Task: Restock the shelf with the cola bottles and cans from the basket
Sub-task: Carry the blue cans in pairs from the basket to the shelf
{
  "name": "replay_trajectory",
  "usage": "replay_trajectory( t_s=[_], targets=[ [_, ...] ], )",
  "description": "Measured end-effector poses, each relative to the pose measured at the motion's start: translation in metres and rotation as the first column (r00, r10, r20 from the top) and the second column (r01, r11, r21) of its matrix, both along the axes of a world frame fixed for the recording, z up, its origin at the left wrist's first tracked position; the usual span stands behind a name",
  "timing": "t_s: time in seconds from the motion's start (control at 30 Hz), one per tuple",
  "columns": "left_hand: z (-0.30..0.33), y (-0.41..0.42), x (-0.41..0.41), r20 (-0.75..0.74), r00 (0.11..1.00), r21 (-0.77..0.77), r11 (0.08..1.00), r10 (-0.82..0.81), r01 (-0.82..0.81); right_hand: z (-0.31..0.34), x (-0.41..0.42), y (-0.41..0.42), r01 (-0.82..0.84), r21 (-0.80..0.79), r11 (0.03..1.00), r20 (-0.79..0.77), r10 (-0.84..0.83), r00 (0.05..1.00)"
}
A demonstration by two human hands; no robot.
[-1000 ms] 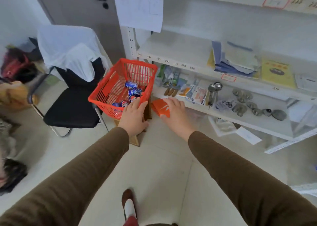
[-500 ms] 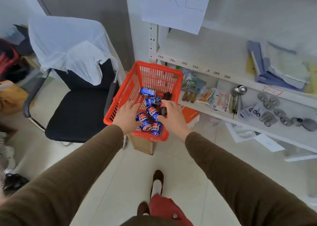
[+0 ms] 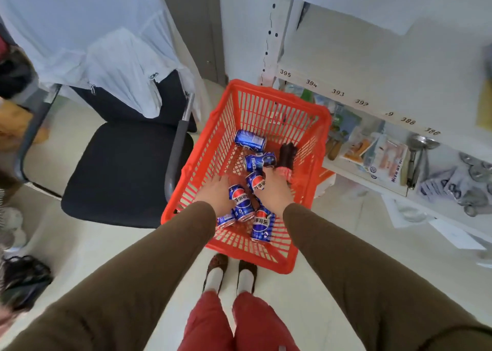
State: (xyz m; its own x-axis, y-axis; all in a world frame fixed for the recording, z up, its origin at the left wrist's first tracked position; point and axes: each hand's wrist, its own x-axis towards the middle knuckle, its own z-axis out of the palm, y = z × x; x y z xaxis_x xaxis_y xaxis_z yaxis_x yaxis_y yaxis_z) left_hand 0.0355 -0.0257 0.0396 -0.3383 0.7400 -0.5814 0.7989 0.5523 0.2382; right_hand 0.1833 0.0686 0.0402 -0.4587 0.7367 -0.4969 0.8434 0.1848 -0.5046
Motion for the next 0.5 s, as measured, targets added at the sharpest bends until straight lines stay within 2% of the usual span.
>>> replay_trajectory(
  t_s=[0.17, 0.27, 0.33, 0.5],
  targets=[
    [-0.046, 0.02, -0.007, 0.04, 0.999, -0.057, 0.998, 0.007, -0.005, -0.042, -0.012, 0.018, -0.145, 0.138, 0.98, 0.236, 0.109, 0.966],
    [-0.072, 0.025, -0.005, 0.007, 1.0, -0.098, 0.995, -0.004, 0.004, -0.065, -0.018, 0.025, -0.241, 0.168, 0.956, 0.336, 0.175, 0.926],
    [-0.088, 0.029, -0.003, -0.017, 1.0, -0.125, 0.992, -0.007, 0.005, -0.079, -0.023, 0.026, -0.289, 0.164, 0.943, 0.38, 0.21, 0.901],
    [-0.119, 0.039, 0.0, -0.017, 0.999, -0.16, 0.986, 0.044, -0.046, -0.106, -0.03, 0.026, -0.272, 0.218, 0.937, 0.41, 0.165, 0.897]
  ],
)
